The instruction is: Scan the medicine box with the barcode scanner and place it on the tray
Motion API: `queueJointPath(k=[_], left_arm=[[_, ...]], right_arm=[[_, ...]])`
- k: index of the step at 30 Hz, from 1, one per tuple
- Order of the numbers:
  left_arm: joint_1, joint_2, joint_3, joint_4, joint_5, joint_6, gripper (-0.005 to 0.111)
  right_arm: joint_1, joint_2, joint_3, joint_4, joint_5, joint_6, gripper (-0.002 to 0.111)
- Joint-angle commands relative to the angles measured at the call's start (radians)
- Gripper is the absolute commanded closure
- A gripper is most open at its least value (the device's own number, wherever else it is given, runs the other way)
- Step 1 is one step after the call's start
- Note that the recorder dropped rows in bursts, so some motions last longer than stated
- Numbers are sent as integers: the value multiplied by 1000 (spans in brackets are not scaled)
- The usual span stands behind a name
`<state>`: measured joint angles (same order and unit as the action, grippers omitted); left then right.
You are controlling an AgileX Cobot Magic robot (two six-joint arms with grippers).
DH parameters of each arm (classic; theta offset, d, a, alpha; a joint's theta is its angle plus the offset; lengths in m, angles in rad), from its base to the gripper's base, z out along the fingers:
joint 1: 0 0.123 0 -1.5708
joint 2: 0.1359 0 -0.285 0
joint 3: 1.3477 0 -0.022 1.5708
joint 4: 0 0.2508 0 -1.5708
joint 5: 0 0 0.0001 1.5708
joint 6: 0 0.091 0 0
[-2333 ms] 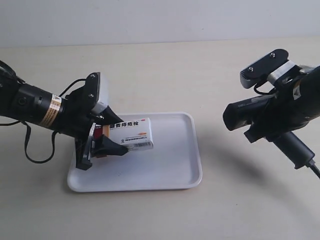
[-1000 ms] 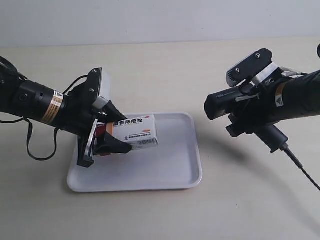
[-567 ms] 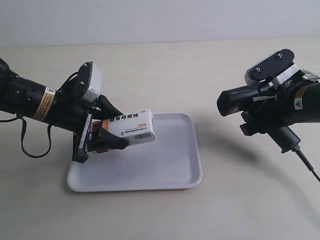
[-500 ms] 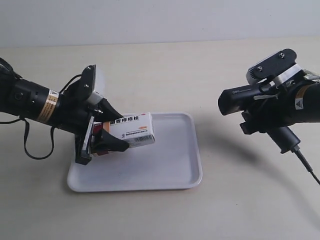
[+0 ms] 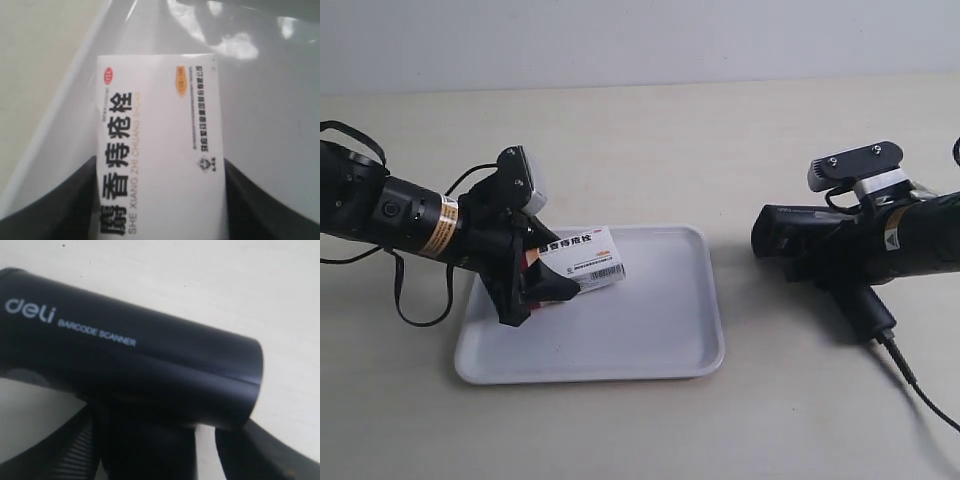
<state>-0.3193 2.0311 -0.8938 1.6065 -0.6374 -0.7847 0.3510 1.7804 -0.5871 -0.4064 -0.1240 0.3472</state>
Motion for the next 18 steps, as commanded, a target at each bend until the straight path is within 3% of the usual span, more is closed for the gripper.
queueJointPath(k=[1, 7, 8, 11, 13, 18], left_arm=[[-5, 4, -5, -16, 23, -6, 73], [-5, 4, -5, -18, 15, -50, 7], [-5, 4, -5, -23, 12, -56, 2], [-5, -19, -5, -44, -5, -56, 2], [-3, -57, -5, -46, -7, -64, 2], [-3, -232, -5, -30, -26, -164, 2]], right_arm=[[-3, 32, 1, 15, -42, 20, 76], [-3, 23, 1, 30, -48, 82, 28], [-3, 10, 1, 30, -46, 92, 22], [-3, -47, 1, 30, -25, 98, 10], [-3, -107, 1, 24, 1, 98, 8], [-3, -366, 1, 26, 124, 98, 15]])
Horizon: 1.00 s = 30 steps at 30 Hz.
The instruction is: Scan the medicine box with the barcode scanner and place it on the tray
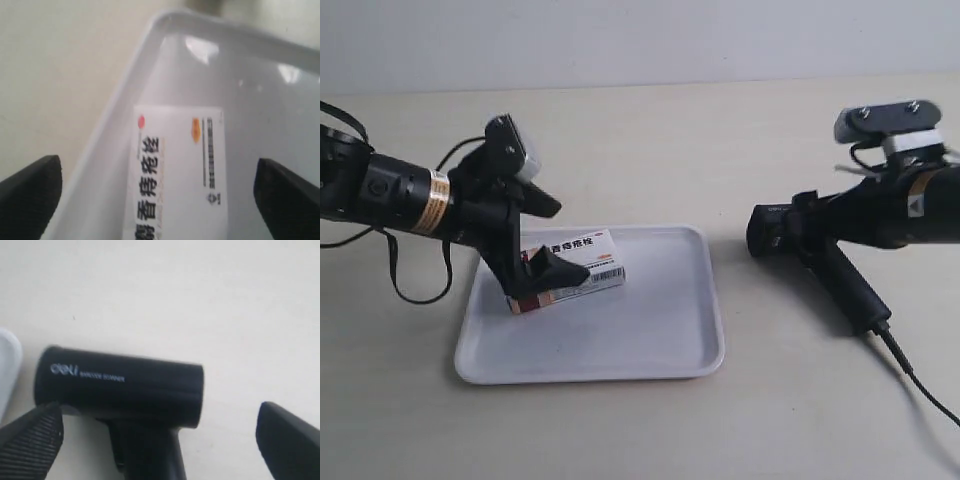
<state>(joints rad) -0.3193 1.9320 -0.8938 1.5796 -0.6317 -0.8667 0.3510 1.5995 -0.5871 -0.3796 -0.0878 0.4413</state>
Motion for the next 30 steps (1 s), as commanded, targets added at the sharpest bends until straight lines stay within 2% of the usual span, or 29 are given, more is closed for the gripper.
queueJointPath(k=[1, 2, 3, 4, 5, 6, 7, 10, 12, 16, 18, 26, 28, 30], left_arm=[[-3, -228, -5, 24, -35, -155, 7], [-3, -275, -5, 41, -37, -190, 12], [-3, -362, -5, 111, -42, -313, 33], [-3, -401, -5, 151, -44, -391, 48], [-1, -460, 9, 165, -44, -517, 85], [1, -491, 28, 165, -49, -549, 106], [3, -543, 81, 165, -63, -576, 105], [3, -683, 242, 139, -46, -614, 106], [3, -796, 385, 29, 16, -584, 106], [3, -1094, 655, -292, 259, -490, 106], [3, -1234, 748, -303, 254, -500, 106], [3, -1469, 825, -71, 273, -476, 106], [3, -1503, 818, -82, 368, -471, 106], [3, -1534, 813, -184, 526, -461, 106]], right_arm=[[-3, -321, 1, 6, 146, 4, 26], [-3, -377, 1, 6, 165, 4, 32], [-3, -514, 1, 6, 204, 4, 52], [-3, -580, 5, 6, 219, 4, 63], [-3, -690, 19, 8, 225, 9, 83], [-3, -745, 31, 10, 223, 17, 93], [-3, -842, 59, 13, 221, 43, 109], [-3, -985, 145, 16, 221, 81, 108], [-3, -1053, 161, 16, 246, 81, 108], [-3, -1121, 161, 14, 251, 82, 108], [-3, -1134, 161, 14, 251, 82, 108], [-3, -1134, 161, 14, 251, 82, 108], [-3, -1134, 161, 14, 251, 82, 108], [-3, -1134, 161, 14, 251, 82, 108]])
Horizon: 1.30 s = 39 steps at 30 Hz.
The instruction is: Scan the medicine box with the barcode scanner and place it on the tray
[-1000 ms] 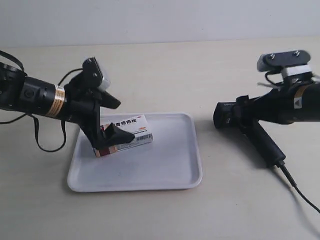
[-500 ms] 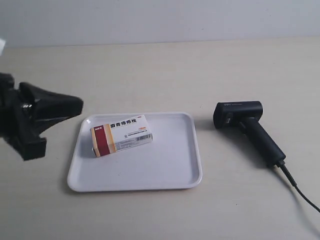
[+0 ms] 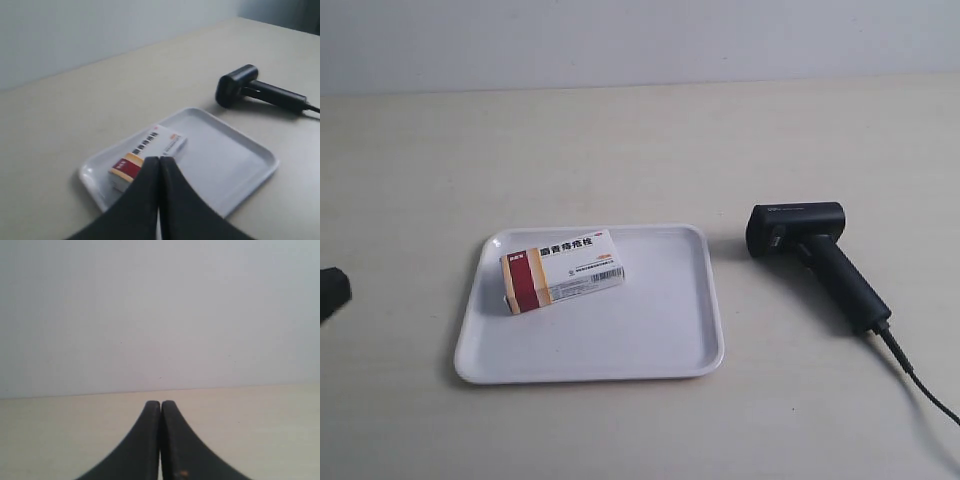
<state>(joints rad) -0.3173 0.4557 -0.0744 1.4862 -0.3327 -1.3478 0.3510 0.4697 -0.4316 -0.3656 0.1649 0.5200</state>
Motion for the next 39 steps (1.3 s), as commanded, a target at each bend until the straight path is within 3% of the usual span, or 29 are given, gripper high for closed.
queueJointPath(k=[1, 3, 5, 7, 8, 10, 17, 39], left_arm=[[1, -77, -7, -193, 327, 73, 106], [1, -130, -7, -442, 504, 304, 106], [1, -189, -7, -689, 588, 557, 106], [1, -262, -5, -909, 570, 847, 106], [7, -334, 15, -1105, 495, 1054, 106], [30, -445, 74, -1311, 394, 1315, 106], [226, -456, 74, -1421, 488, 1311, 106], [228, -456, 74, -1419, 538, 1309, 106]], right_arm=[[-3, -4, 6, 0, -2, 3, 108], [-3, -4, 6, 0, -2, 3, 108], [-3, -4, 6, 0, -2, 3, 108], [-3, -4, 6, 0, -7, 3, 108], [-3, -4, 6, 0, -5, 3, 108], [-3, -4, 6, 0, -5, 3, 108], [-3, -4, 6, 0, -1, 3, 108], [-3, -4, 6, 0, -1, 3, 108]])
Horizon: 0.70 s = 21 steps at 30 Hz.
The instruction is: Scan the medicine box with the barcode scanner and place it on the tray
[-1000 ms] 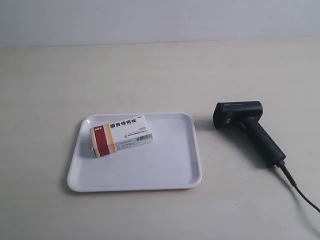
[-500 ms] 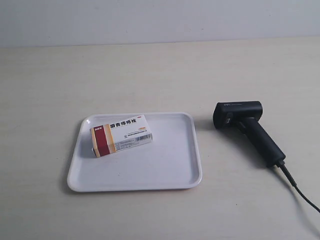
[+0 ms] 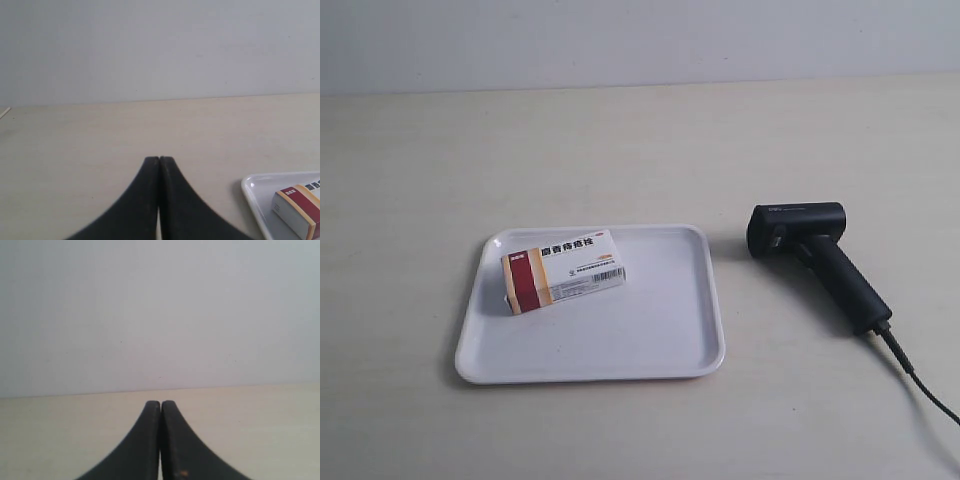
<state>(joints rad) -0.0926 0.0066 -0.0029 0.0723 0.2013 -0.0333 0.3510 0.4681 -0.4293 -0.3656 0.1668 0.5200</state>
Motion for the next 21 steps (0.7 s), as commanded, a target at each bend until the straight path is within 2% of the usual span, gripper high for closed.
queueJointPath(k=[1, 5, 9, 13, 15, 21], left_arm=[[4, -7, 3, -5, 4, -5, 106], [4, -7, 3, -5, 4, -5, 106], [4, -7, 3, -5, 4, -5, 106], [4, -7, 3, -5, 4, -5, 106], [4, -7, 3, -5, 4, -5, 106], [4, -7, 3, -5, 4, -5, 106]], right_arm=[[-3, -3, 3, 4, -3, 3, 108], [-3, -29, 39, 28, -28, 5, 108], [-3, -113, 209, 223, -158, -15, 108], [-3, -223, 355, 366, -167, -346, 108], [-3, -265, 408, 460, -160, -442, 108], [-3, -351, 429, 426, -77, -451, 108]])
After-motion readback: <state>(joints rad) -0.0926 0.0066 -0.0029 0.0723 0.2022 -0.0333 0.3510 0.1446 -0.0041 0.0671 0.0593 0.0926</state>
